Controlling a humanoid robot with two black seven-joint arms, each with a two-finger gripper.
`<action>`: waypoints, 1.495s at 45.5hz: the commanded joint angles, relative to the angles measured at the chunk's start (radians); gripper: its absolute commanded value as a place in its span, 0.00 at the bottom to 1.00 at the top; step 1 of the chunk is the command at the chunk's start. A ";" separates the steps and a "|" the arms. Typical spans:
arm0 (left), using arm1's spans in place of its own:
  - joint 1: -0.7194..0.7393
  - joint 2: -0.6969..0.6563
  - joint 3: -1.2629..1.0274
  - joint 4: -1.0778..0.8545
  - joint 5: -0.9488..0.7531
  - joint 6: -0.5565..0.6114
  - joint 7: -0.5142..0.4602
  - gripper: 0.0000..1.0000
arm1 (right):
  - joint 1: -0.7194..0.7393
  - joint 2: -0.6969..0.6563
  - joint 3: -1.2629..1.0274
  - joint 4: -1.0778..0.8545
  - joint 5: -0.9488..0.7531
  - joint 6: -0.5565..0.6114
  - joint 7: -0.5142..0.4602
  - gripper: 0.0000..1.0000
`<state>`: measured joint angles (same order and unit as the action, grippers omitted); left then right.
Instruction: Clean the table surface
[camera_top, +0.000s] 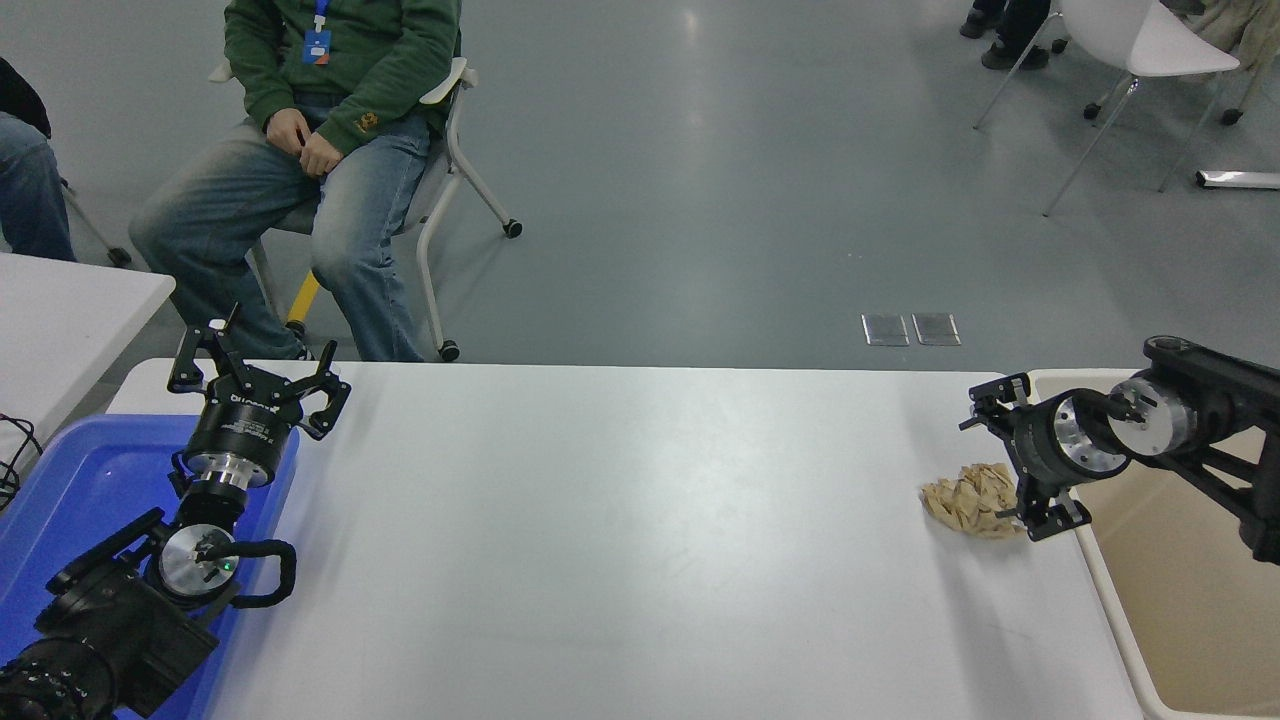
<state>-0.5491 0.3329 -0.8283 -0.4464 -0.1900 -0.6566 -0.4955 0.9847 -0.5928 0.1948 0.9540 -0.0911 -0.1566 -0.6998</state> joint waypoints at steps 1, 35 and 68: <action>0.000 0.000 0.000 0.000 0.000 0.000 0.000 1.00 | -0.012 0.100 -0.005 -0.132 -0.004 -0.023 -0.017 1.00; 0.000 0.000 0.000 0.000 0.000 0.000 0.000 1.00 | -0.029 0.363 -0.009 -0.595 -0.027 -0.014 0.065 1.00; 0.000 0.000 0.000 0.000 0.000 0.000 0.000 1.00 | -0.061 0.363 -0.038 -0.595 -0.039 -0.018 0.117 0.99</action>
<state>-0.5492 0.3329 -0.8283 -0.4464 -0.1902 -0.6565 -0.4955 0.9321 -0.2331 0.1710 0.3627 -0.1298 -0.1732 -0.6074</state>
